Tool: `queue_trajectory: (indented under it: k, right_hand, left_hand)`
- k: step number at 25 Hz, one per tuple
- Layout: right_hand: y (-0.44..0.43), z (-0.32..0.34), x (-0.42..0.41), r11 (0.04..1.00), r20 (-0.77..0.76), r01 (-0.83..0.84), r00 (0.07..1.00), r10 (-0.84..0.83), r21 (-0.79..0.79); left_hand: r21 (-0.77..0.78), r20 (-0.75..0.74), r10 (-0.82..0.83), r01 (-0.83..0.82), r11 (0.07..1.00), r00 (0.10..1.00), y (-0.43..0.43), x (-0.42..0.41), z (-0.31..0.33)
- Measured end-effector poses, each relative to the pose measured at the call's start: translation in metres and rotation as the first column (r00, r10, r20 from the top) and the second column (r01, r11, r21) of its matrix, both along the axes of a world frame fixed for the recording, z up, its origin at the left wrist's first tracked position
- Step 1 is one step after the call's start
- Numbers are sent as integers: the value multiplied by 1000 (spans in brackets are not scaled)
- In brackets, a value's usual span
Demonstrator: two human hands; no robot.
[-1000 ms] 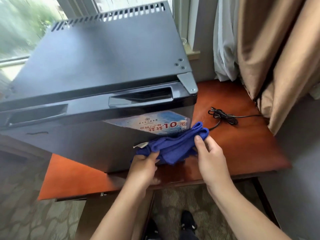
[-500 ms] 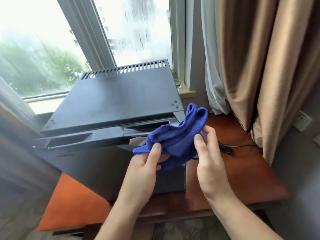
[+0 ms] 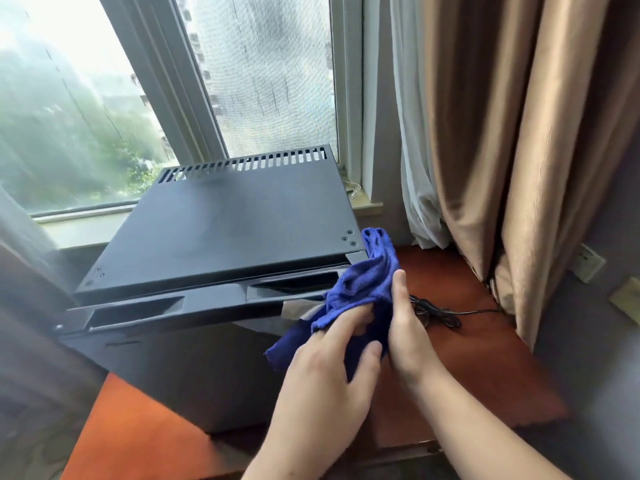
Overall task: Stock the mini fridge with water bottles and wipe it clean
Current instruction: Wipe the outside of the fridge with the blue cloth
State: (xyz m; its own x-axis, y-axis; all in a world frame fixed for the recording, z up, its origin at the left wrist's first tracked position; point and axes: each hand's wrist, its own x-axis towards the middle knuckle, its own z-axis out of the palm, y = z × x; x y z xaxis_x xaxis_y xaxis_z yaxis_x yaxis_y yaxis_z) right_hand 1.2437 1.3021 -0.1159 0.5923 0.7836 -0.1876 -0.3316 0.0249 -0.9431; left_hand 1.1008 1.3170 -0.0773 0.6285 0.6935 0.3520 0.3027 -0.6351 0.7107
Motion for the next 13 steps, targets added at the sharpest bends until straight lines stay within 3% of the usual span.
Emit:
queue_trajectory:
  k: [5,10,13]
  right_hand:
    - [1,-8,29,982,-167,-156,976,138,-103]
    - [23,-31,71,941,-284,-325,915,287,-96]
    - [29,-56,82,892,-216,-451,870,442,9]
  left_hand:
    - [-162,-60,-5,-5,987,998,-6,35,-8]
    - [-215,-248,191,-246,945,950,-22,94,-30]
    - [-296,-343,296,-402,866,892,-36,120,-32]
